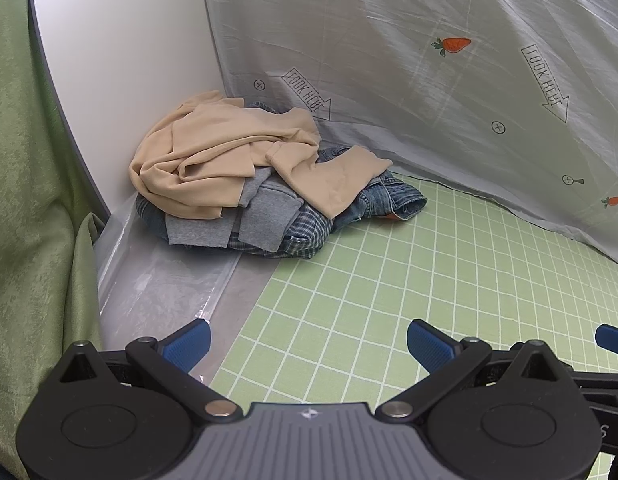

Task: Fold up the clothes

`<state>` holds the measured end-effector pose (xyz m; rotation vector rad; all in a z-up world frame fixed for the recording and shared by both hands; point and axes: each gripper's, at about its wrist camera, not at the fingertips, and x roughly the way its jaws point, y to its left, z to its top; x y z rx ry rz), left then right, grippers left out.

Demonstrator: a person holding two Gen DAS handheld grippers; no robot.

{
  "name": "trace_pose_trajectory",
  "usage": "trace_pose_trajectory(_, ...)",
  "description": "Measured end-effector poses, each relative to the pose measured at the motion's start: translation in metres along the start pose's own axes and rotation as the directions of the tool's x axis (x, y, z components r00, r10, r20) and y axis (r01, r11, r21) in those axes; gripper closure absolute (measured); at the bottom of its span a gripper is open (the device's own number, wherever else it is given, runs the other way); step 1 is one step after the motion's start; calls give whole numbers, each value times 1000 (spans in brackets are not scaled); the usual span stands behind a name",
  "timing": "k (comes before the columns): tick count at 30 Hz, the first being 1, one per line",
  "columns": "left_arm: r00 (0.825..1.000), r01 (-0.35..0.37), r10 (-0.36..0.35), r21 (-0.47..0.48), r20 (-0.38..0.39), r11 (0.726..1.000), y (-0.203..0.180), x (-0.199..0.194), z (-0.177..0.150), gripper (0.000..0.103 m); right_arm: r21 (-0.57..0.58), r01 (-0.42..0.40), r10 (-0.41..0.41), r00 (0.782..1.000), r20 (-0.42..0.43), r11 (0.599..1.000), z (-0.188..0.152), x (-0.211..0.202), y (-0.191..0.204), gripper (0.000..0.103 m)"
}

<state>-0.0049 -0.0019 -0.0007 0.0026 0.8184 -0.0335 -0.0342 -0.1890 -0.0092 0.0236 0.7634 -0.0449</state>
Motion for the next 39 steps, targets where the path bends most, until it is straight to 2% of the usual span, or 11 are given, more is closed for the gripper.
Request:
trace_pose_trajectory(22,1000,16,-16,-5,-21,1000,-2,12,7,0,-2,9,-9,1000,-17,1000,6,6,0,0)
trace_pose_trajectory(32,998,23,-23,2,-50,1000,4,46,30,0,22,25,-24,999,-30,999,27,35,1,0)
trace_pose_trajectory(39,995,-90,89,-36,-47,995,54,106,79,0,15,23,-23,999,-28,1000,68,93,20,0)
